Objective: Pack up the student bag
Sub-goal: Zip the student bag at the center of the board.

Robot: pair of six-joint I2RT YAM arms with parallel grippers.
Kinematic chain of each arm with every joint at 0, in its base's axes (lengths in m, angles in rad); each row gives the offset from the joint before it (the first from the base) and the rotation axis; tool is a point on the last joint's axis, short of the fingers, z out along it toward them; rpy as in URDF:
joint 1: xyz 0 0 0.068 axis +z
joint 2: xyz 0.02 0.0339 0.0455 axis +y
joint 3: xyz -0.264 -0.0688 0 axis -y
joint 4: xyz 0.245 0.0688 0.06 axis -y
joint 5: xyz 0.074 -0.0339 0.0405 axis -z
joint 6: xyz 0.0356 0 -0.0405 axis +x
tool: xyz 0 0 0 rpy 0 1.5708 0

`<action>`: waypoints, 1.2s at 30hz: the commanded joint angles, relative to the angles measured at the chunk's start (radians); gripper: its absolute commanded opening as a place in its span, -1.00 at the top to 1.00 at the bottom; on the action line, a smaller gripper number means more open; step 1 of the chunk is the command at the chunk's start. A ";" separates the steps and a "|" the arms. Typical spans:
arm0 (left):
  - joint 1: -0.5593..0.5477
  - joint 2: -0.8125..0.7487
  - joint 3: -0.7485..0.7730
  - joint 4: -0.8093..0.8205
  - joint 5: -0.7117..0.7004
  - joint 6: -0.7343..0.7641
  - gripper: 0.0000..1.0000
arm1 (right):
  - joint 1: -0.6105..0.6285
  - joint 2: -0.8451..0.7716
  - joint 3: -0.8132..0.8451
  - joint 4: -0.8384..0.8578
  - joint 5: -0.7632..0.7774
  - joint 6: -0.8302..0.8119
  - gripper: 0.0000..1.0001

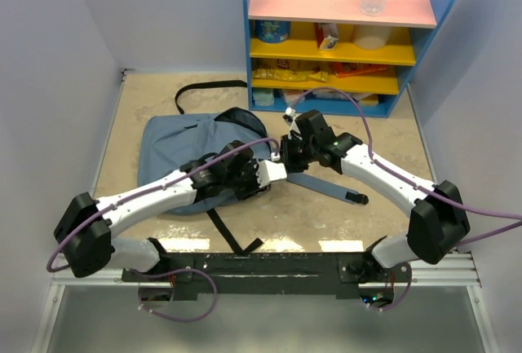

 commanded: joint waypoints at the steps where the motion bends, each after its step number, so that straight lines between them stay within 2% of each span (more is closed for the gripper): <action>1: -0.001 -0.077 0.034 0.017 -0.063 -0.009 0.00 | 0.002 -0.048 0.011 0.008 -0.019 0.000 1.00; 3: -0.002 -0.065 0.028 0.043 -0.103 -0.024 -0.14 | 0.002 -0.048 0.006 0.019 -0.022 0.005 1.00; 4: -0.003 -0.059 0.025 0.054 -0.117 -0.031 -0.32 | 0.001 -0.046 0.006 0.020 -0.023 0.005 1.00; 11: -0.001 0.039 0.091 0.089 -0.158 -0.076 -0.49 | 0.001 -0.049 0.020 0.003 -0.019 0.005 1.00; 13: -0.001 0.035 0.127 0.065 -0.120 -0.085 -0.50 | 0.001 -0.049 0.023 -0.004 -0.019 0.003 1.00; 14: -0.002 0.024 0.141 0.022 -0.070 -0.088 -0.48 | 0.002 -0.054 0.021 -0.007 -0.019 0.000 1.00; 15: -0.012 -0.010 0.150 0.007 0.047 -0.082 -0.46 | 0.001 -0.054 0.020 -0.009 -0.019 -0.001 1.00; 18: -0.022 -0.047 0.175 -0.070 0.157 -0.044 -0.40 | 0.001 -0.043 0.014 -0.006 -0.025 -0.004 1.00; 22: -0.022 -0.082 0.192 -0.108 0.124 -0.025 -0.35 | 0.001 -0.028 0.014 0.013 -0.029 0.000 1.00; 25: -0.022 -0.084 0.157 -0.073 -0.002 -0.029 -0.34 | 0.002 -0.022 0.012 0.022 -0.036 0.003 1.00; 28: -0.024 -0.045 0.118 -0.036 -0.108 -0.025 -0.34 | 0.002 -0.020 0.020 0.016 -0.036 0.000 1.00; 32: -0.022 0.030 0.109 -0.010 -0.149 -0.035 -0.26 | 0.002 -0.025 0.032 0.005 -0.036 -0.001 1.00; 35: -0.022 0.060 0.101 0.022 -0.146 -0.032 0.11 | 0.002 -0.023 0.041 -0.001 -0.034 -0.003 1.00; 36: -0.022 0.068 0.104 0.023 -0.148 -0.030 0.31 | 0.002 -0.025 0.043 -0.003 -0.034 -0.003 1.00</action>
